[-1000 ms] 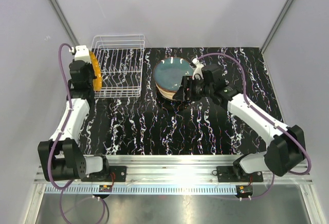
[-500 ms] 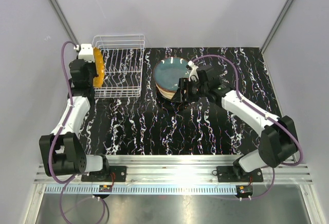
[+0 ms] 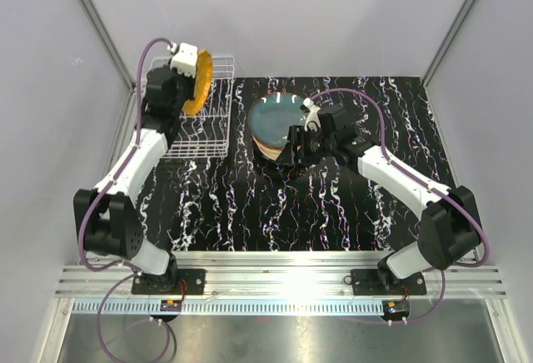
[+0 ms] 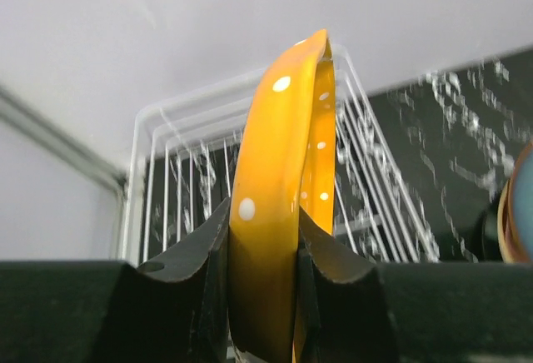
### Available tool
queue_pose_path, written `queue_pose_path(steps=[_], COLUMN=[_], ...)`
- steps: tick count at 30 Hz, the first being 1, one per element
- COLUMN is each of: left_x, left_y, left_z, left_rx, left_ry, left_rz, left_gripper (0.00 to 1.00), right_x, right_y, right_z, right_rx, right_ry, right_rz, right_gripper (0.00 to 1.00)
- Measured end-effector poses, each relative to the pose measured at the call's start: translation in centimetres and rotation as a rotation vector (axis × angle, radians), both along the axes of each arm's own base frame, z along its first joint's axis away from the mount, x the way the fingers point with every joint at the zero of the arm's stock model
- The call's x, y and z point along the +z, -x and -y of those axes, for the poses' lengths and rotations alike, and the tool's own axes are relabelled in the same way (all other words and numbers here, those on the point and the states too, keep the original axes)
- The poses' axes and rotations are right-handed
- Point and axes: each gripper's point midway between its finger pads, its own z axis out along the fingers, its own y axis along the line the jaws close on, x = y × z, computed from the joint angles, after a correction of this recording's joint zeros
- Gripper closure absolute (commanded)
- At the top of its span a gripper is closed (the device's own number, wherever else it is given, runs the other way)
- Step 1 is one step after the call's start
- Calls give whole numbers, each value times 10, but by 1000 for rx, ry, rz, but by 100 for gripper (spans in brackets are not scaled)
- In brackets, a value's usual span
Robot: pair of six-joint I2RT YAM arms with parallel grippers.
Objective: Load the plates into the dish rack
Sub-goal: Insert the plate into the dish rack
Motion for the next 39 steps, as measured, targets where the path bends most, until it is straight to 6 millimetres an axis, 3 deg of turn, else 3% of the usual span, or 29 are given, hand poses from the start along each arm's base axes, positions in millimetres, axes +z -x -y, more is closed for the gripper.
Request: queue_pose_path(steps=[4,7,11,19,26,32,39], left_x=[35,46,46,34,36,23,35], left_y=[-24,-27,-32,-46,-45,-41,-42], left_z=[0,-13,-26,-21,-26,-19,-25], left_rx=[42,115,203,251,264,216,225], left_ry=[-27,-52,-137,-273,-361,-493,-550], left_rz=[61,81,60,2,13,23,40], left_gripper=[100,100,100,100,100,100,100], right_x=[0,-1,-1,-3,-4,-5,-3], right_y=[0,0,0,1,3,3,3], right_z=[0,0,1,2,3,4,3], right_rx=[-1,-2,-2,-2,-4,-3,3], right_ry=[1,3,5,11,19,25,24], right_rz=[-1,-2,-1,-9,-17,-19,-11], right_gripper=[36,36,36,36,36,37,39])
